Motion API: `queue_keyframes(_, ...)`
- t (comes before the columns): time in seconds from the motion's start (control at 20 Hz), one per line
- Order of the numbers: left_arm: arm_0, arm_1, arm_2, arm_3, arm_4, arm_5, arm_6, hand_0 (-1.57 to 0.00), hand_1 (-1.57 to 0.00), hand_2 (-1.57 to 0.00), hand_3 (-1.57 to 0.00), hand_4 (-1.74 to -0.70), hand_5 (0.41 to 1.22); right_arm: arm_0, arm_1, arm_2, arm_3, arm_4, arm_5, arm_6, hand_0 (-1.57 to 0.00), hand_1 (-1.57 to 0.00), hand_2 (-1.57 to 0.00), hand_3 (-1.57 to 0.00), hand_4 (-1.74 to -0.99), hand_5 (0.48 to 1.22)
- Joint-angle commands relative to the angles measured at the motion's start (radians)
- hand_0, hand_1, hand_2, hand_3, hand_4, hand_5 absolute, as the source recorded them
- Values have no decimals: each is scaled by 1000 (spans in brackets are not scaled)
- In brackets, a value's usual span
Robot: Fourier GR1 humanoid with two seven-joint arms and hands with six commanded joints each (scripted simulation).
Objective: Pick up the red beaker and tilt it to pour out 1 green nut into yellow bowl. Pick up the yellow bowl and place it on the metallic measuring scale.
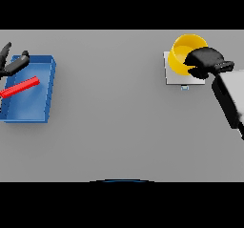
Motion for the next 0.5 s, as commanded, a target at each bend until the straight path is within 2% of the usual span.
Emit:
queue_keyframes(0.0,1,5,2,-4,3,-6,1,1,1,1,1,-845,788,-4,10,1,13,1,-3,4,-1571,-1571,-1382,-1417,-1741,1221)
queue_keyframes(0.05,2,5,2,-1,2,-5,6,1,1,1,1,-844,783,-2,4,1,8,-2,1,-13,-1571,-1571,-1374,-1448,-1741,1221)
queue_keyframes(0.1,0,8,1,3,-3,-3,6,1,1,1,1,-842,780,-11,10,-1,16,-2,3,3,-1571,-1571,-1404,-1376,-1741,1221)
queue_keyframes(0.15,-1,9,2,3,1,-9,8,1,1,1,1,-838,779,1,8,3,11,-4,8,-2,-1565,-1496,-1437,-1249,-1741,1221)
queue_keyframes(0.2,0,14,5,11,1,-13,1,1,1,1,1,-836,775,5,4,4,0,-5,18,-3,-1558,-1428,-1343,-1110,-1682,1221)
queue_keyframes(0.25,4,10,6,7,5,-12,5,1,1,1,1,-837,773,8,7,3,-4,-8,21,11,-1471,-1285,-1178,-959,-1632,1145)
queue_keyframes(0.3,3,11,5,7,5,-14,-4,1,1,1,1,-836,774,0,10,-10,6,-21,29,9,-1335,-1125,-1007,-816,-1592,1074)
queue_keyframes(0.45,5,5,7,-5,8,-5,2,1,1,1,1,-839,764,1,15,-29,5,-46,61,38,-757,-673,-579,-476,-1513,923)
